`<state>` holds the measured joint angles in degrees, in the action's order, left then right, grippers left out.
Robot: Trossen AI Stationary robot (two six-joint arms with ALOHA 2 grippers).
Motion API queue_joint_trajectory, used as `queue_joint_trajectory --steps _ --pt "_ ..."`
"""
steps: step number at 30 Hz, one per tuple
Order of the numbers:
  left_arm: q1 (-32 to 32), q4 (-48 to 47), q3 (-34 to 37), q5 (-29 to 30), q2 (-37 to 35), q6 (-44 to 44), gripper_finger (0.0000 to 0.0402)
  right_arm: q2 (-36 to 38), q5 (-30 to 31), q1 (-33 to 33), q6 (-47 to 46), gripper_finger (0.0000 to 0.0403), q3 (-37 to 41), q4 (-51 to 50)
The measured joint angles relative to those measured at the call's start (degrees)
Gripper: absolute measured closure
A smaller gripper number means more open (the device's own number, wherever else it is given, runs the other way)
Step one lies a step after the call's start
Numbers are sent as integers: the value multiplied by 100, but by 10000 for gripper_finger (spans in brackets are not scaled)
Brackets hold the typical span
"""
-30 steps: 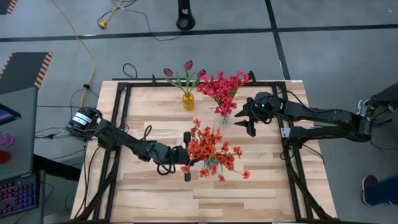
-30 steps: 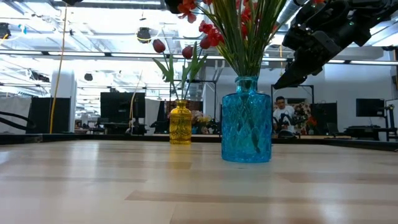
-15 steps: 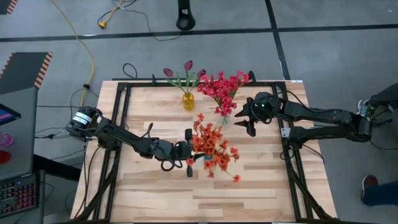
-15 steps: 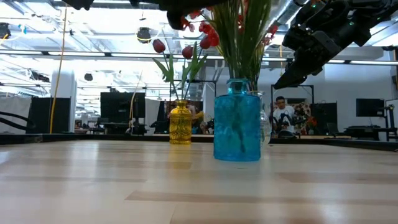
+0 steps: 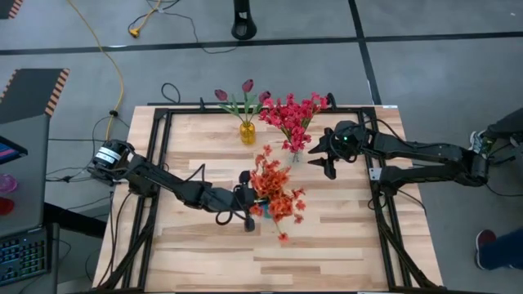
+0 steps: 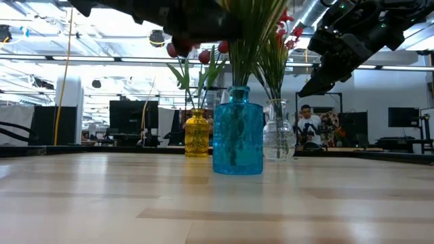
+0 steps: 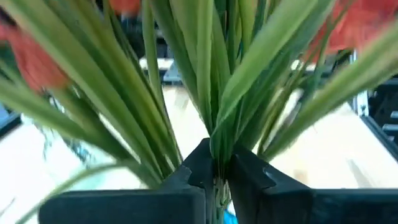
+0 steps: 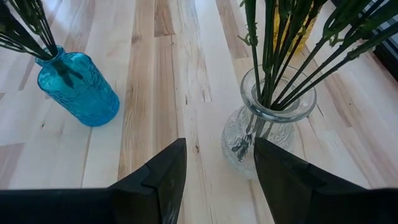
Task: Sort flowers into vase by color
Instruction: Put the orange flowers into the blue vase
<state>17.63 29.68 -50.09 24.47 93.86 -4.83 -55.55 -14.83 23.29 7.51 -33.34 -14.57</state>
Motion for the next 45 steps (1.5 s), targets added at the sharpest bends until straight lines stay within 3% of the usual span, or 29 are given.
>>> queue_joint_trajectory --steps 13,22,34,45 --pt "0 -383 0 20 0 -640 298 2 0 0 0 188 0 0" --pt "0 -572 0 -115 -155 -338 224 1 0 0 -1 188 0 -2" --pt "2 -1653 2 -122 -884 -541 216 0 0 0 0 188 0 -2" --pt "4 -3400 4 -225 -1874 -847 216 1 -2 0 -246 188 0 -1"
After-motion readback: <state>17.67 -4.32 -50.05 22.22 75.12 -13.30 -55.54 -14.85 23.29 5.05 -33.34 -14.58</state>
